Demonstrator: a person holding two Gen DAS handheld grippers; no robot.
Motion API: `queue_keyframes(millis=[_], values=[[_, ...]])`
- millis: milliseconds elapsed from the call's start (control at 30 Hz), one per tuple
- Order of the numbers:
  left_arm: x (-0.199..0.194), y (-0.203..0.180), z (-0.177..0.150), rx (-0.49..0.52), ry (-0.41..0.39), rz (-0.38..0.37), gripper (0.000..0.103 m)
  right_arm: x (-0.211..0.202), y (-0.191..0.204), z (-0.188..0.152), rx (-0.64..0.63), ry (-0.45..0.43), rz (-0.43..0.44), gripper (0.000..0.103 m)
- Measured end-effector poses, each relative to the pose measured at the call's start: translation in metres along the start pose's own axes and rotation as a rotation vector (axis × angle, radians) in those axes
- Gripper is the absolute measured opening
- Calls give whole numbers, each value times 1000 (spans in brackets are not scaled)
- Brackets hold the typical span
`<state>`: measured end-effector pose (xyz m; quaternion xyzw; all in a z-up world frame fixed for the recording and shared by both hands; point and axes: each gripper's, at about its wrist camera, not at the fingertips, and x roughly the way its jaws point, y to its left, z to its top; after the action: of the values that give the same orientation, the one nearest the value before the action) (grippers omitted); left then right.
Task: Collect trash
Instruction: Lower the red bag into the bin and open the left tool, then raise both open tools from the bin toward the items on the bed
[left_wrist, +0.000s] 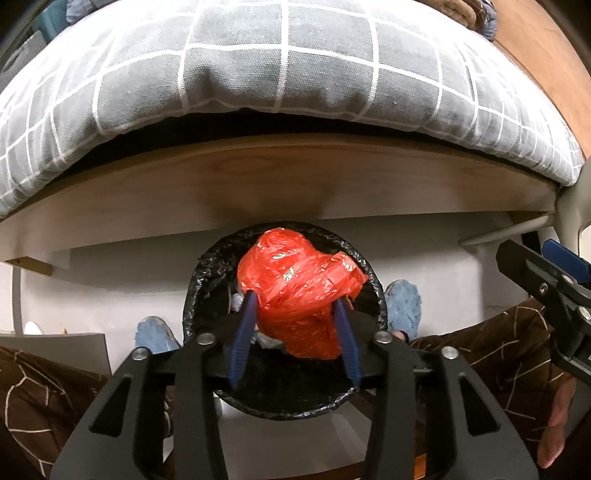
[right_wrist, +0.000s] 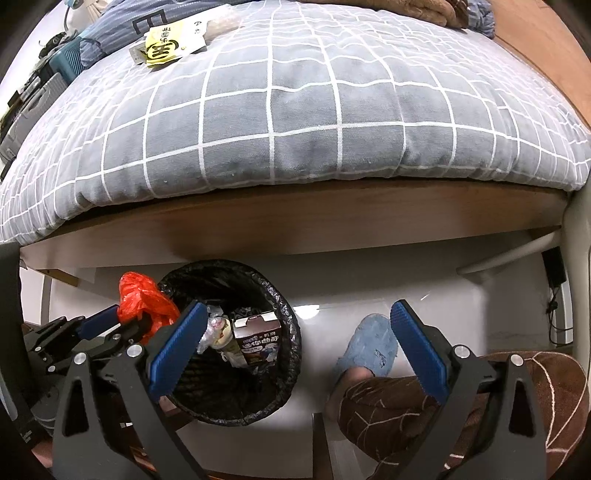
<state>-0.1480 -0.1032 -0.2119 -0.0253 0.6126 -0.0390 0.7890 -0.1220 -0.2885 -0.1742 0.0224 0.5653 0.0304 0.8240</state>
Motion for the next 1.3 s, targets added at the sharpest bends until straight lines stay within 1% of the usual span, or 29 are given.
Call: queue_keyframes(millis=[67, 200, 233, 400, 567, 633, 700, 767, 967, 1067, 1167, 1300], values=[[-1, 0, -1, 0, -4, 5, 49, -1, 0, 0, 2, -1, 0, 95], [-8, 4, 1, -9, -24, 2, 61, -5, 3, 2, -3, -8, 4, 95], [-10, 5, 1, -9, -31, 5, 62, -6, 3, 2, -5, -11, 7, 95], [-25, 9, 1, -12, -77, 17, 79, -12, 6, 6, -10, -23, 14, 95], [-37, 19, 6, -46, -103, 24, 89, -19, 11, 11, -16, -37, 25, 95], [-45, 25, 8, -64, -121, 24, 93, -25, 16, 13, -22, -50, 32, 95], [-55, 27, 9, -62, -147, 36, 97, -30, 19, 15, -31, -64, 39, 95], [-64, 27, 10, -49, -171, 56, 97, -34, 24, 17, -40, -76, 46, 95], [-87, 34, 18, -64, -209, 53, 97, -42, 33, 23, -61, -96, 48, 95], [-93, 41, 21, -75, -219, 56, 97, -48, 34, 27, -79, -113, 35, 95], [-102, 49, 28, -94, -229, 52, 97, -57, 37, 34, -92, -134, 32, 95], [-116, 55, 38, -103, -256, 69, 97, -67, 40, 46, -97, -154, 29, 95]])
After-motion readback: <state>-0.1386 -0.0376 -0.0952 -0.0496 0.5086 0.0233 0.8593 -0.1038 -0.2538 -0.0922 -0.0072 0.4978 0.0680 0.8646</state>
